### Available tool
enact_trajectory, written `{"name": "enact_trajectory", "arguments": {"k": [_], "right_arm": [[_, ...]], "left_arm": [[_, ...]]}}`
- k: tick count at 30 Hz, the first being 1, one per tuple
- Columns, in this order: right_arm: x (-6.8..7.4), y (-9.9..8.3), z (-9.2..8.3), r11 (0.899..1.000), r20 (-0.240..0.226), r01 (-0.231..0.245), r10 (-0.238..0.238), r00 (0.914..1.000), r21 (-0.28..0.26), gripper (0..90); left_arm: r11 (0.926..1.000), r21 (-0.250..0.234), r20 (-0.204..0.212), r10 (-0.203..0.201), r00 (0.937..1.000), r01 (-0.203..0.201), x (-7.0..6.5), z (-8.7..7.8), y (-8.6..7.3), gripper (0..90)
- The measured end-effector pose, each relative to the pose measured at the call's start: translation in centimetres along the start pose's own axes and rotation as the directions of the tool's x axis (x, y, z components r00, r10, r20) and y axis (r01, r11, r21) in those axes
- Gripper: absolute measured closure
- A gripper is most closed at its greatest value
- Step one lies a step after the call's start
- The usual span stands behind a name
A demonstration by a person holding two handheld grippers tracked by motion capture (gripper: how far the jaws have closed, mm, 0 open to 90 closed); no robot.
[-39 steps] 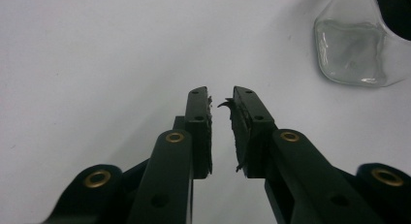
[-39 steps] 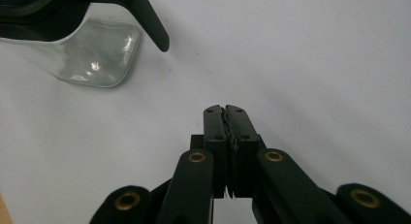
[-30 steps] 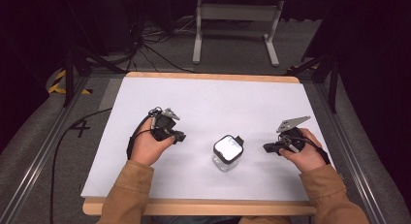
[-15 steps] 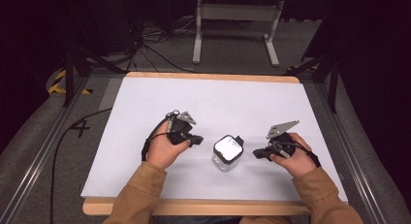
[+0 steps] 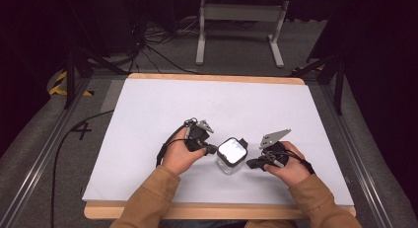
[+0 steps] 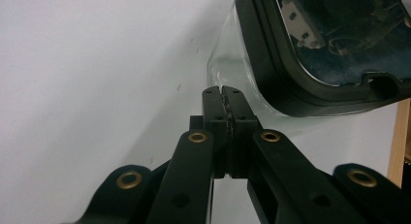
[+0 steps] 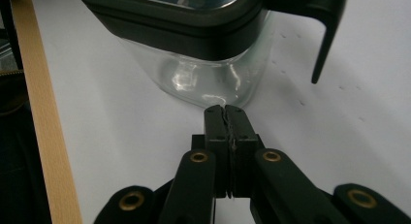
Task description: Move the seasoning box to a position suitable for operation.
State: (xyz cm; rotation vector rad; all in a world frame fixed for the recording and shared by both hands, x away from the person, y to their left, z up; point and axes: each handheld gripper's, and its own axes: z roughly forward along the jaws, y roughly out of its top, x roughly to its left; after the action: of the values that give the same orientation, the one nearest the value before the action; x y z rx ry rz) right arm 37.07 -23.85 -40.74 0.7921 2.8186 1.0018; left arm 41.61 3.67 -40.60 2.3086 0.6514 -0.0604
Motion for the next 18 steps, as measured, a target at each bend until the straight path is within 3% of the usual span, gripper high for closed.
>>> {"name": "enact_trajectory", "arguments": {"k": [8,18], "right_arm": [[0.3,0.1,0.8,1.000,-0.011,0.004,-0.004,0.9999,0.004,89.8],[0.3,0.3,1.3,1.000,0.012,-0.002,0.002,0.9999,0.016,89.9]], "left_arm": [[1.0000,-0.004,-0.008,0.000,1.0000,0.000,0.2,-0.1,-0.1,89.5],[0.9992,-0.015,-0.035,-0.037,0.9987,0.036,0.7,-1.2,-0.7,88.7]]}}
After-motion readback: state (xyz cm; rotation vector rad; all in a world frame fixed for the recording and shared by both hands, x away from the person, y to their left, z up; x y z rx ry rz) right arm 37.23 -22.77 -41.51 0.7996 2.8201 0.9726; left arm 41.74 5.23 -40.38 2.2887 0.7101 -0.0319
